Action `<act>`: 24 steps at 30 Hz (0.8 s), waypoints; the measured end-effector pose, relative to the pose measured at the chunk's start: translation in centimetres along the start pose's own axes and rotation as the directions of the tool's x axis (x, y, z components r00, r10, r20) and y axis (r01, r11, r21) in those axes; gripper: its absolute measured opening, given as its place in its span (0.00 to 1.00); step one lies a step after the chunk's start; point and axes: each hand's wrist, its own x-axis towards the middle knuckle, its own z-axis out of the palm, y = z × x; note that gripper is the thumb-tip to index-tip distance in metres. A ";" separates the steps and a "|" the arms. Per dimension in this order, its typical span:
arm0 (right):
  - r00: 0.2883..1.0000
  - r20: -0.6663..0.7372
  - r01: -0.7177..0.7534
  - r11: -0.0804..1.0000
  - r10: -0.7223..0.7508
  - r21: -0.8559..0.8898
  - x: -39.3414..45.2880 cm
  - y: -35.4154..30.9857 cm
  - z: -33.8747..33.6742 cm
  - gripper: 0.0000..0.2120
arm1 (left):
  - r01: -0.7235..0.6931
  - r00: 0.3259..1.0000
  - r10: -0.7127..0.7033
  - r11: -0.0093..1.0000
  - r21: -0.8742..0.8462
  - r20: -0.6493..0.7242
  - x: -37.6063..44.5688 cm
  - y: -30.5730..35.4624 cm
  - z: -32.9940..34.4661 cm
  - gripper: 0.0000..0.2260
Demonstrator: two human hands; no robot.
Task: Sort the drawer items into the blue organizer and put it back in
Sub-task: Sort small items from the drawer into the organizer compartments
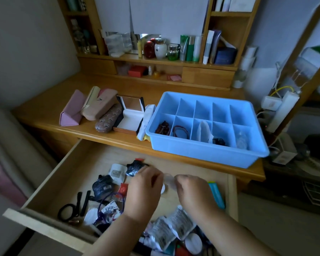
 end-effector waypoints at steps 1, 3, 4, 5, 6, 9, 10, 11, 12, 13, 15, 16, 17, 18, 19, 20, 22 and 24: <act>0.997 -0.041 -0.062 0.996 0.065 0.070 0.0 -0.1 0.2 0.14 | 0.058 0.998 -0.060 0.996 -0.061 -0.018 -0.2 0.7 0.4 0.08; 0.965 -0.079 -0.215 0.926 0.250 0.311 0.1 -0.8 0.0 0.18 | 0.135 0.990 -0.141 0.967 -0.216 -0.011 -0.6 2.2 1.2 0.08; 0.941 -0.048 -0.275 0.836 0.336 0.475 0.2 -1.1 -0.3 0.18 | 0.148 0.988 -0.154 0.949 -0.277 0.002 -0.6 2.9 1.5 0.08; 0.916 0.021 -0.317 0.691 0.400 0.649 0.3 -1.4 -0.7 0.17 | 0.148 0.988 -0.153 0.939 -0.310 0.008 -0.6 3.4 1.8 0.08; 0.895 0.122 -0.347 0.497 0.430 0.795 0.4 -1.7 -1.1 0.15 | 0.147 0.988 -0.150 0.933 -0.327 0.016 -0.6 3.9 1.9 0.09; 0.895 0.278 -0.333 0.106 0.348 0.937 0.3 -1.9 -2.3 0.12 | 0.223 0.975 -0.201 0.850 -0.477 0.097 0.0 5.0 1.8 0.12; 0.900 0.276 -0.317 0.074 0.337 0.945 0.3 -1.8 -2.6 0.09 | 0.274 0.962 -0.240 0.796 -0.539 0.134 0.3 5.1 1.7 0.12; 0.898 0.272 -0.312 0.065 0.344 0.948 0.3 -1.5 -2.8 0.07 | 0.324 0.945 -0.278 0.755 -0.570 0.170 0.8 5.1 1.4 0.13; 0.893 0.265 -0.312 0.076 0.364 0.947 0.2 -1.2 -2.9 0.06 | 0.364 0.931 -0.299 0.732 -0.576 0.210 1.3 5.0 1.1 0.14; 0.885 0.245 -0.314 0.120 0.395 0.942 0.1 -1.0 -3.1 0.06 | 0.393 0.919 -0.295 0.719 -0.573 0.261 1.8 4.8 0.9 0.15; 0.879 0.170 -0.323 0.293 0.446 0.900 0.1 -0.6 -3.7 0.04 | 0.396 0.911 -0.225 0.710 -0.582 0.345 2.4 4.4 0.6 0.17; 0.888 0.108 -0.309 0.406 0.448 0.860 0.2 -0.3 -4.5 0.04 | 0.373 0.918 -0.181 0.696 -0.613 0.354 2.6 4.3 0.3 0.17; 0.895 0.009 -0.273 0.531 0.446 0.802 0.6 0.1 -5.8 0.06 | 0.343 0.930 -0.146 0.679 -0.649 0.338 2.6 4.0 0.1 0.17; 0.888 -0.127 -0.228 0.663 0.441 0.713 1.3 0.6 -7.4 0.08 | 0.312 0.943 -0.132 0.675 -0.668 0.306 2.6 3.5 -0.1 0.17; 0.865 -0.270 -0.193 0.778 0.422 0.598 2.3 1.4 -9.3 0.09 | 0.295 0.951 -0.144 0.687 -0.664 0.273 2.4 2.7 -0.3 0.17; 0.839 -0.382 -0.176 0.857 0.389 0.485 3.5 2.2 -11.3 0.10 | 0.291 0.955 -0.176 0.721 -0.629 0.240 2.0 1.6 -0.2 0.17; 0.839 -0.445 -0.186 0.934 0.313 0.305 6.2 3.4 -14.6 0.07 | 0.304 0.952 -0.246 0.825 -0.477 0.181 0.8 -1.2 -0.2 0.17; 0.889 -0.345 -0.285 0.954 0.300 0.095 9.0 4.0 -15.9 0.07 | 0.330 0.943 -0.297 0.889 -0.317 0.150 -0.9 -4.1 -0.2 0.16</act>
